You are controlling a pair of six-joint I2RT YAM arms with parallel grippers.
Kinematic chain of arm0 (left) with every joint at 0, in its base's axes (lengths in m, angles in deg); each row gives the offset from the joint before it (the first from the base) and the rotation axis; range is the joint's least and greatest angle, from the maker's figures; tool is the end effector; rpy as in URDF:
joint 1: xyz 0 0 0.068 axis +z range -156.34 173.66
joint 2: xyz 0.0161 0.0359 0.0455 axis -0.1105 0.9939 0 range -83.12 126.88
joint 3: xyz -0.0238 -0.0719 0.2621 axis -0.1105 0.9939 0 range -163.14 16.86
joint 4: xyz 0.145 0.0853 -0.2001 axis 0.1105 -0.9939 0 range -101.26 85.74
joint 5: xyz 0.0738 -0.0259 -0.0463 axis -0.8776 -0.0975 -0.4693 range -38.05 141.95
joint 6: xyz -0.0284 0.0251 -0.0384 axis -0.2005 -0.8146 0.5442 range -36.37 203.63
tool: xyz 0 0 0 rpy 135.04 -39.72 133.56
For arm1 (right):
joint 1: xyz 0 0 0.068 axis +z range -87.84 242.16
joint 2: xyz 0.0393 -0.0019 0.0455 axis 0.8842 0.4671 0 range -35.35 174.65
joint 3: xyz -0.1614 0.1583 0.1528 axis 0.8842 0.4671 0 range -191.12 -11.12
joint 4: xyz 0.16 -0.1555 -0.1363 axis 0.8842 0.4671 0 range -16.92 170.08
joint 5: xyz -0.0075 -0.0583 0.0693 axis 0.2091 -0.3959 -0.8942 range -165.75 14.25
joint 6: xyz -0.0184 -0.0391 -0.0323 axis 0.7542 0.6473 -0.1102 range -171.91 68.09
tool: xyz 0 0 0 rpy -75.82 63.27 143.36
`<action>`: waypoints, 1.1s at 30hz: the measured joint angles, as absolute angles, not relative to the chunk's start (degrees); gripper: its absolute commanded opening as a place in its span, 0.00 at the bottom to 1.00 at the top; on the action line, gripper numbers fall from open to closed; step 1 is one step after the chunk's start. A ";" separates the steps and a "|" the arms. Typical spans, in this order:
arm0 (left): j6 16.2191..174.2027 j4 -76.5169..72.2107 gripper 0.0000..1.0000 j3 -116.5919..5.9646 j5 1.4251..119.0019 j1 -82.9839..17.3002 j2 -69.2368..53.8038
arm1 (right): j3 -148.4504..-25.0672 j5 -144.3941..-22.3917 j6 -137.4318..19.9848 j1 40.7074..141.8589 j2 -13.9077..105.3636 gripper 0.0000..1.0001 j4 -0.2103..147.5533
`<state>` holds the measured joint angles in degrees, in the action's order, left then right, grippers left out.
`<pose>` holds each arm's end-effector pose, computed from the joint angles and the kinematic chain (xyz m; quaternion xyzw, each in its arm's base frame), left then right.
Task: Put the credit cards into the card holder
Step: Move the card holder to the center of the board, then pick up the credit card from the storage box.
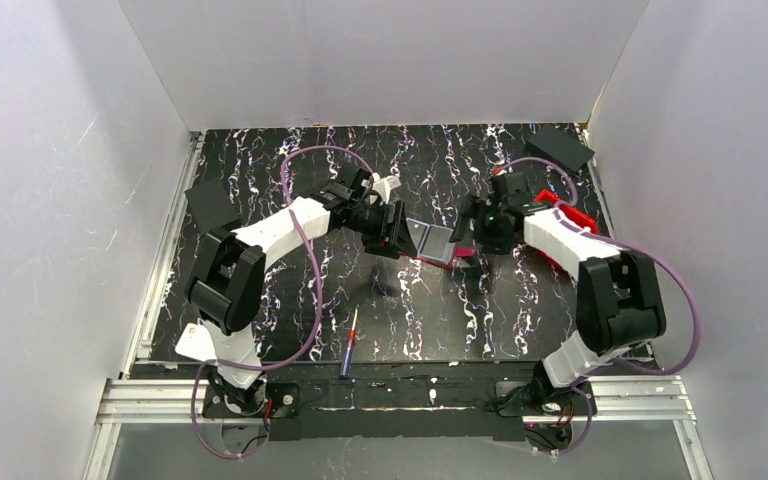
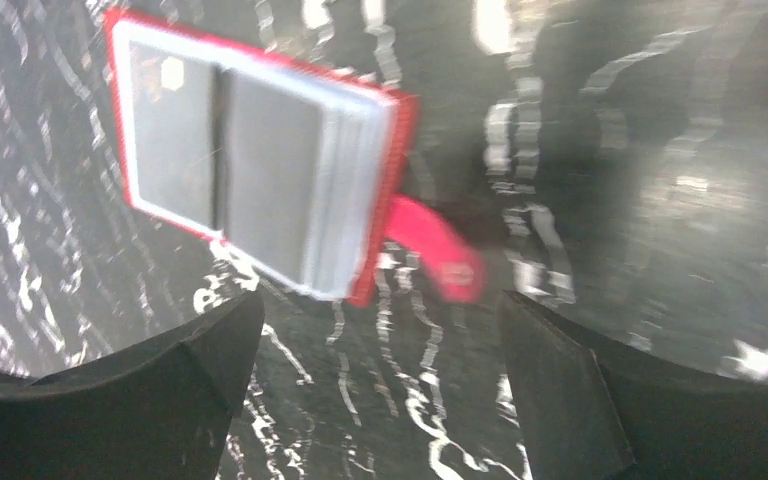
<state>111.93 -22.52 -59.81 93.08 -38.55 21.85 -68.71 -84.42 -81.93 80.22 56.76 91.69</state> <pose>0.3273 -0.2340 0.2320 0.1596 0.8649 -0.4564 0.1348 0.3131 0.1078 0.2006 0.0747 0.9433 0.1939 0.2587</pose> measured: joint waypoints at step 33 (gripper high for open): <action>119.55 -13.62 0.70 -56.77 102.58 -38.72 17.74 | -76.14 -56.24 -70.21 46.95 52.89 0.81 105.94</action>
<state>119.55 -13.62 -56.77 102.58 -38.72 17.74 -76.14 -56.24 -70.21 46.95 52.89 105.94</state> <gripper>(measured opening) 0.702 0.848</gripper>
